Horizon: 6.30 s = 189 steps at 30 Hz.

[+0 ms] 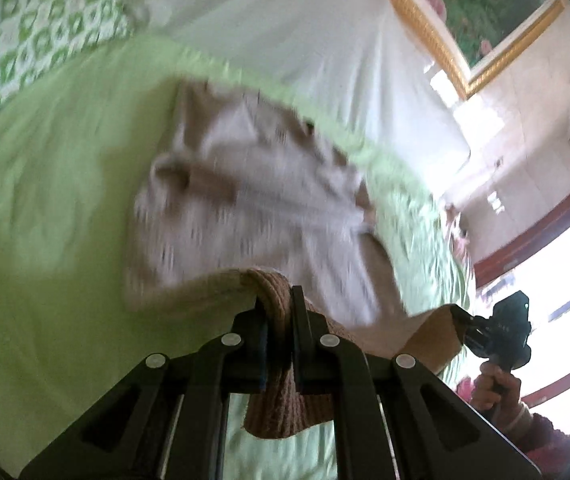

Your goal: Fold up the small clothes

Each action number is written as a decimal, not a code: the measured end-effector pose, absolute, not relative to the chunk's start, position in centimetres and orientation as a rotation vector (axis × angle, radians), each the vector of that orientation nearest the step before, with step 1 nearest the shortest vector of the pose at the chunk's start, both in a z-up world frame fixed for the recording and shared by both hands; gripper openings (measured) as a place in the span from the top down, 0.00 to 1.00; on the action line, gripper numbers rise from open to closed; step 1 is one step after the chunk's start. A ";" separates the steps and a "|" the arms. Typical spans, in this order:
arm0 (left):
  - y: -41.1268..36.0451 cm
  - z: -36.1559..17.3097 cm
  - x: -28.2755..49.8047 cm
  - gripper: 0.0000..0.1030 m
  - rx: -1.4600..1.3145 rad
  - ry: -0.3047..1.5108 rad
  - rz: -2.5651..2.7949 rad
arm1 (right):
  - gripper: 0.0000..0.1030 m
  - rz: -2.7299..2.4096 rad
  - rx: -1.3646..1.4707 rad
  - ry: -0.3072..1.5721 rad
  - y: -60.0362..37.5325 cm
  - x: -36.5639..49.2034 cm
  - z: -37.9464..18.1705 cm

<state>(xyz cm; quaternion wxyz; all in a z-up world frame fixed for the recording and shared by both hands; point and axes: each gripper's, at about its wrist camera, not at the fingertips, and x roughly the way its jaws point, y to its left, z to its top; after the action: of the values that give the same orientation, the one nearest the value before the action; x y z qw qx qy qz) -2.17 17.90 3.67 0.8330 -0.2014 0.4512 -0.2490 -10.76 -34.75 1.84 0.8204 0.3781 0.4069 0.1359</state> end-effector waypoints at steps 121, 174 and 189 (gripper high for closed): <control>13.7 -3.9 18.1 0.46 -0.331 0.970 -0.205 | 0.78 0.149 0.414 0.863 -34.6 15.2 -2.7; 17.4 -9.3 13.5 0.32 -0.800 1.028 0.062 | 0.59 0.000 0.510 0.924 -34.3 21.4 -4.0; 13.4 -1.2 13.5 0.89 -0.577 0.862 -0.133 | 0.59 0.113 0.532 0.904 -32.3 18.0 -3.0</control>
<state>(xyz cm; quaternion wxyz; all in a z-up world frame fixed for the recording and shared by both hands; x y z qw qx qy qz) 13.50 13.37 -1.21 0.8664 -0.2757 0.4115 -0.0637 17.98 -32.31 -2.96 0.8641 0.2538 0.4313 0.0538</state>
